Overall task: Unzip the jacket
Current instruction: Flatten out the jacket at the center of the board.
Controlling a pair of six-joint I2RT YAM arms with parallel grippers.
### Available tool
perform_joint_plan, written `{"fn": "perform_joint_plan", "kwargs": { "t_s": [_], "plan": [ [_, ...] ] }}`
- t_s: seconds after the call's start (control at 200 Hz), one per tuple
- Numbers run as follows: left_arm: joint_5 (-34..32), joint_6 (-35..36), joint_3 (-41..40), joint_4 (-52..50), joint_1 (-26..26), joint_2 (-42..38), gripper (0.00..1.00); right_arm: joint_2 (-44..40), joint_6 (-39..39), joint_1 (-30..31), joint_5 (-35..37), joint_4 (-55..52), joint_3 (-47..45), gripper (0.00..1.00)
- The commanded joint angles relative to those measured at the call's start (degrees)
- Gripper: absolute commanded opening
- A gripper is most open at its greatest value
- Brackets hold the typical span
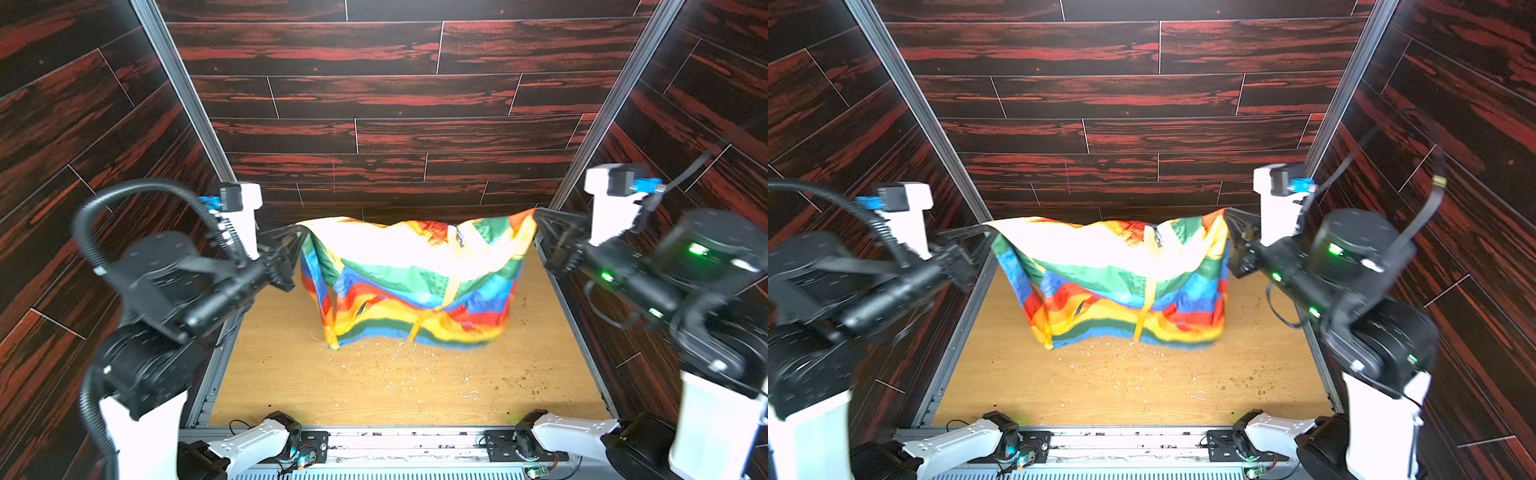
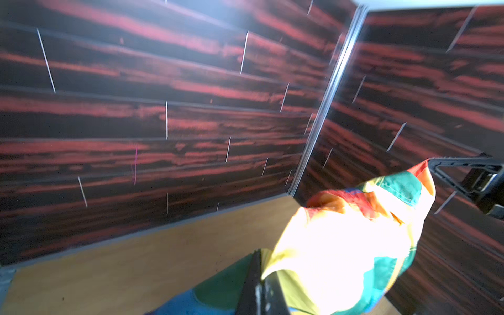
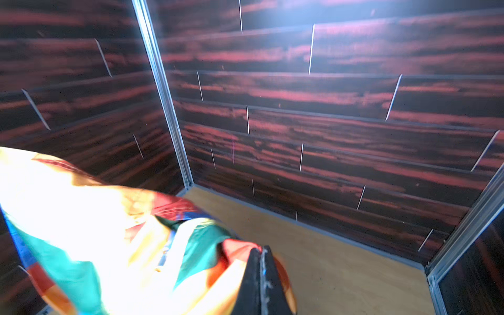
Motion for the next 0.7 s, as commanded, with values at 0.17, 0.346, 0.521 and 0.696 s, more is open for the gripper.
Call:
{"fn": "perform_joint_plan", "kwargs": {
  "t_s": [0.17,0.346,0.521,0.696],
  "plan": [
    [-11.99,5.62,-2.16,0.55,0.00,7.18,0.00,9.49,-4.45,-0.36,18.27,2.87,-1.37,0.00],
    [-14.18,6.37,-21.13,14.72,4.20,12.59,0.00,16.30,0.86,-10.11,12.13,12.89,-18.74,0.00],
    [-20.97,2.67,-37.68,23.23,7.61,30.02,0.19,29.33,6.83,-16.13,3.25,25.95,-38.62,0.10],
    [-28.03,-2.61,-39.97,23.67,8.09,38.45,0.59,36.22,11.67,-16.50,0.68,29.52,-42.24,0.66]
  ]
}}
